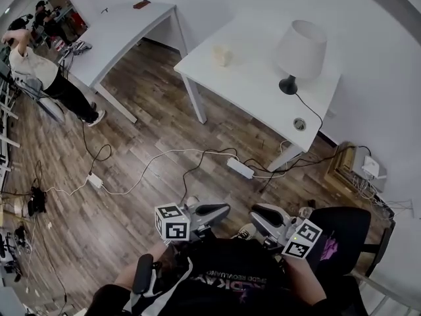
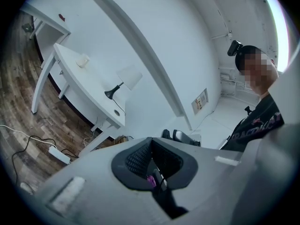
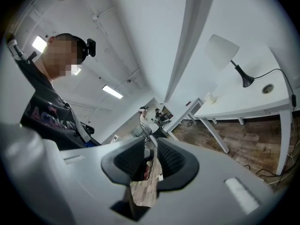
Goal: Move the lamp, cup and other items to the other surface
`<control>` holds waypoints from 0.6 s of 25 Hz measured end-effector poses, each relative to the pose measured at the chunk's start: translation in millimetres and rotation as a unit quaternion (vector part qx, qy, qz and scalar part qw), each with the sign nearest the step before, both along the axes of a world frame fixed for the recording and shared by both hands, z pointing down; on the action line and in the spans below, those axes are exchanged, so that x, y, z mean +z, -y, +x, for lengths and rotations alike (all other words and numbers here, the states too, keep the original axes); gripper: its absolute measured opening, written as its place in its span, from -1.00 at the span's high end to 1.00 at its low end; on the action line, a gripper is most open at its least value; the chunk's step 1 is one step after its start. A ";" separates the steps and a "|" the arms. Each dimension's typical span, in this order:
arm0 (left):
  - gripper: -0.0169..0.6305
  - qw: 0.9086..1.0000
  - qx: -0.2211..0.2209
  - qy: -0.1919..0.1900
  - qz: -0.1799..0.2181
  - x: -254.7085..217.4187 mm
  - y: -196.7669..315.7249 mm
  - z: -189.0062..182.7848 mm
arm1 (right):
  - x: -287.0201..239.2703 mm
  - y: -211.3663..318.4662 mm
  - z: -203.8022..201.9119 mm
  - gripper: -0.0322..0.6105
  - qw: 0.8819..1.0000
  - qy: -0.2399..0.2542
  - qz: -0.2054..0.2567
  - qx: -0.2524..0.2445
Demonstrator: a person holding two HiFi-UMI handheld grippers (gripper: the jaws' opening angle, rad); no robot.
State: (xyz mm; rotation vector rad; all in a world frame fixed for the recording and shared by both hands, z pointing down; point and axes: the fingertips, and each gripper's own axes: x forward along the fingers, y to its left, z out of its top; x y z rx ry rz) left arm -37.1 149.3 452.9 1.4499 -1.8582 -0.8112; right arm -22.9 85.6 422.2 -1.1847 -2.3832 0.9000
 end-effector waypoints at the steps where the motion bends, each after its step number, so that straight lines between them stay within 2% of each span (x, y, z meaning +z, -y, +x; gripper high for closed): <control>1: 0.97 1.000 0.000 -0.004 0.001 2.4 -7.3 -5.3 | -0.1 -5.8 -6.9 0.63 1.000 -0.001 0.002 0.005; 9: 0.97 0.999 0.032 0.011 0.005 -1.2 -74.4 -76.2 | -4.7 -64.4 -77.8 0.63 0.996 -0.006 0.007 0.089; 15: 0.97 0.999 0.047 0.003 0.006 7.6 -122.0 -121.0 | -4.4 -116.0 -125.3 0.63 0.994 -0.003 0.005 0.109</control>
